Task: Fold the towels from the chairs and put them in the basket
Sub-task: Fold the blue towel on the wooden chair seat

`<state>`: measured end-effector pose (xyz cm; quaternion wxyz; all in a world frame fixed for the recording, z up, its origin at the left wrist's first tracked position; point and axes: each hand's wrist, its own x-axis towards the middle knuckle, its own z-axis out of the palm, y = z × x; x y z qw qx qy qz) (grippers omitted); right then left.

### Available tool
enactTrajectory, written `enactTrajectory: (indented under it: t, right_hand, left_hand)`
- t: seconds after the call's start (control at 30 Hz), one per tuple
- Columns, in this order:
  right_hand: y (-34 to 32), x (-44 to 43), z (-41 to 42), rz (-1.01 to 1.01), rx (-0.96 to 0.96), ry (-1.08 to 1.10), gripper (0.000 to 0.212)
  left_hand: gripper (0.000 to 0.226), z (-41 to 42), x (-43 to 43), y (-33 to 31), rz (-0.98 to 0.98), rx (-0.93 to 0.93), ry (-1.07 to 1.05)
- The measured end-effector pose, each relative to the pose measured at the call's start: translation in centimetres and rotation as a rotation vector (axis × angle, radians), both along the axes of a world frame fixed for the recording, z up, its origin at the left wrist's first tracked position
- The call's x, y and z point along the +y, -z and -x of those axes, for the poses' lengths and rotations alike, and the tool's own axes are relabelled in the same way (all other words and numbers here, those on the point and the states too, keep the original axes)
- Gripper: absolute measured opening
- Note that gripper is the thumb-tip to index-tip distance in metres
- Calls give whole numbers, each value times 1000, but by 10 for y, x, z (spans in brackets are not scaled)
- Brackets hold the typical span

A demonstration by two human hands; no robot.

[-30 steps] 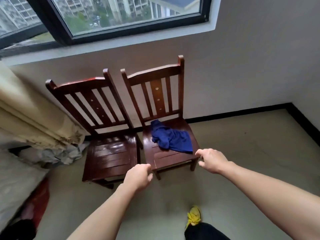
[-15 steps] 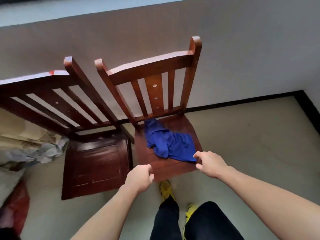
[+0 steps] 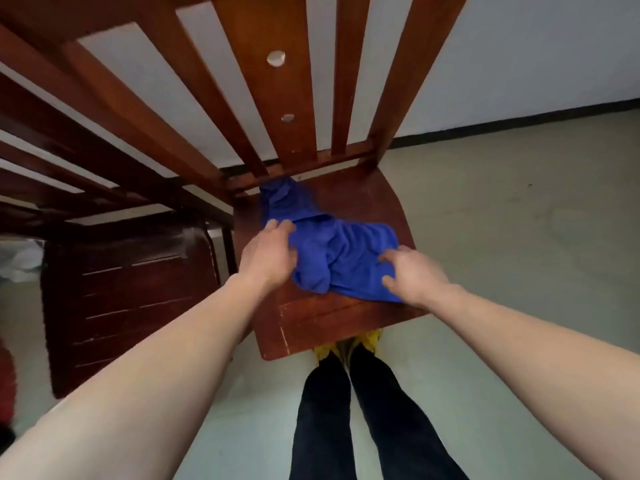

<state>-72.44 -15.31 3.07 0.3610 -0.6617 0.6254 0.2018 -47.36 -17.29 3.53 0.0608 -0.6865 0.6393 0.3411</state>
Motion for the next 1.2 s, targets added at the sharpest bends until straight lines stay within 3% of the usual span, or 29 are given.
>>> enactTrajectory:
  t: [0.1,0.2,0.3,0.37,0.53,0.63,0.83,0.97,1.1,1.2]
  right_hand:
    - [38,-26,-7,103,-41,-8,51]
    - [70,-45,-18,209,-80,-55,56]
    - [96,-49,-25,172,-33,-96,61]
    - [108,-45,-24,95,-12,-111,50]
    - [105,-33,-5,88,88,9,28]
    - [94,-29,8,88,120,51,23]
    - [83,-30,5,-4,245,-86,33]
    - [65,-40,-37,95,213,-227,39]
    - [52,-47,-93,156,66,-295,40]
    - [56,-48,-147,152,-40,-352,35]
  left_hand:
    - [52,2,-34,42,99,-17,12]
    - [62,4,-51,78,49,-48,9]
    - [39,5,-45,100,34,-61,-22]
    - [20,2,-33,103,101,-46,-62]
    - [16,-32,10,81,263,-2,-206]
    - [12,-53,47,64,241,-47,-316]
    - [7,-69,111,58,157,-114,-711]
    - [5,-87,147,47,154,-147,-969]
    - [4,-100,160,37,252,-64,-1109]
    - [11,-121,166,44,277,147,-1502]
